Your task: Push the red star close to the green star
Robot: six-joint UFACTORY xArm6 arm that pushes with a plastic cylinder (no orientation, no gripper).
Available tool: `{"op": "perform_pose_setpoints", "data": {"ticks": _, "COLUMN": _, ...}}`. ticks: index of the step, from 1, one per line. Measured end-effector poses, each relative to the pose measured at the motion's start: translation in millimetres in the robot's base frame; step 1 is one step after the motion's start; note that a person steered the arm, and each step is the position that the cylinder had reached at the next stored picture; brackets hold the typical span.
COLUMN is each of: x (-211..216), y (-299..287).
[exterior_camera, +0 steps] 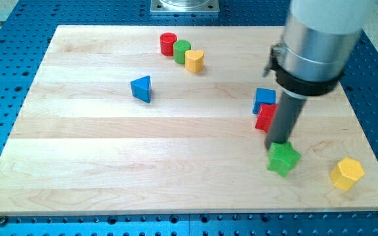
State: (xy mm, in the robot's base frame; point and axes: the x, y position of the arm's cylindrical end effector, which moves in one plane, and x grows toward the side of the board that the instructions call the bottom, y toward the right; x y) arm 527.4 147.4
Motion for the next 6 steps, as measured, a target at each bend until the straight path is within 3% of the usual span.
{"op": "perform_pose_setpoints", "data": {"ticks": 1, "x": -5, "y": -33}}
{"op": "perform_pose_setpoints", "data": {"ticks": 2, "x": 28, "y": -42}}
{"op": "perform_pose_setpoints", "data": {"ticks": 3, "x": 30, "y": 4}}
{"op": "perform_pose_setpoints", "data": {"ticks": 4, "x": 28, "y": 0}}
{"op": "perform_pose_setpoints", "data": {"ticks": 5, "x": 8, "y": -62}}
{"op": "perform_pose_setpoints", "data": {"ticks": 6, "x": -67, "y": -67}}
